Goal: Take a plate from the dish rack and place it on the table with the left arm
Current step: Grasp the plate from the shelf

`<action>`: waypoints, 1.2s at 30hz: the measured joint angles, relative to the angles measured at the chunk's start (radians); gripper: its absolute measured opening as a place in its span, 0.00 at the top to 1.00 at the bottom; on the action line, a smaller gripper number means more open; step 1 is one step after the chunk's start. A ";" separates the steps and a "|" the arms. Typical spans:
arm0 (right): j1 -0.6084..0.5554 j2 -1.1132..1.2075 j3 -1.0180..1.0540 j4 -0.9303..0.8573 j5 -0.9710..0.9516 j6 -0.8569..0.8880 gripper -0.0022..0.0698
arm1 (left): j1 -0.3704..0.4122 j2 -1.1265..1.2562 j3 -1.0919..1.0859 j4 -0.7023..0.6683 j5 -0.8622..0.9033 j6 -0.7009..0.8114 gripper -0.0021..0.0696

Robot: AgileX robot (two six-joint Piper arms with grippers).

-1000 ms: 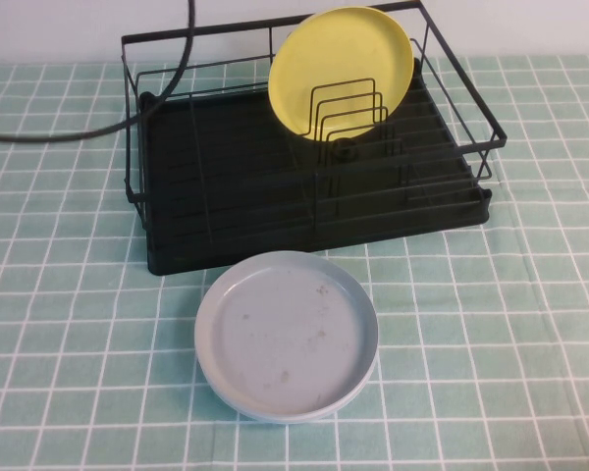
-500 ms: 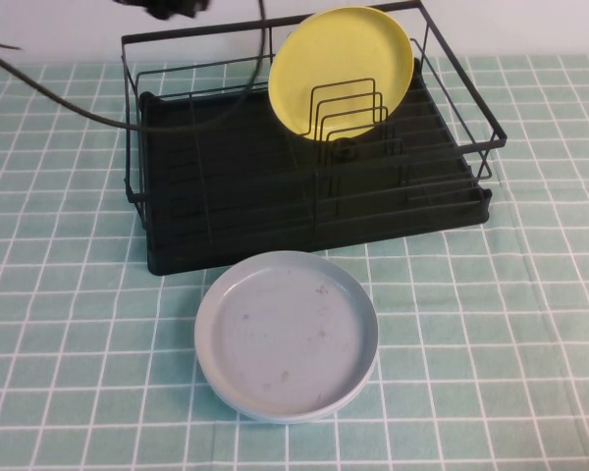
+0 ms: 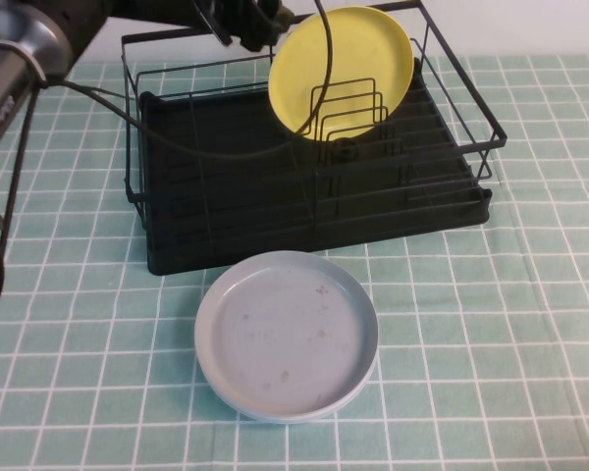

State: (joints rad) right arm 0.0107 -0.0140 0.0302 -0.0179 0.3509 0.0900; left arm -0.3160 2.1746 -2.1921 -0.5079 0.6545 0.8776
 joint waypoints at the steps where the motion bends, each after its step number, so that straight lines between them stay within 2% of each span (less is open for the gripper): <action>1: 0.000 0.000 0.000 0.000 0.000 0.000 1.00 | -0.003 0.008 0.000 -0.003 -0.002 0.002 0.26; 6: 0.000 0.000 0.000 0.000 0.000 0.000 1.00 | -0.007 0.052 0.000 -0.075 -0.015 0.047 0.26; 12: 0.000 0.000 0.000 0.000 0.000 0.000 1.00 | -0.009 0.093 0.000 -0.177 -0.058 0.108 0.34; 36: 0.000 0.000 0.000 0.000 0.000 0.000 1.00 | -0.009 0.181 0.000 -0.244 -0.215 0.138 0.35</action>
State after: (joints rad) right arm 0.0107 -0.0140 0.0302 -0.0179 0.3509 0.0900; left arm -0.3248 2.3553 -2.1921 -0.7520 0.4396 1.0155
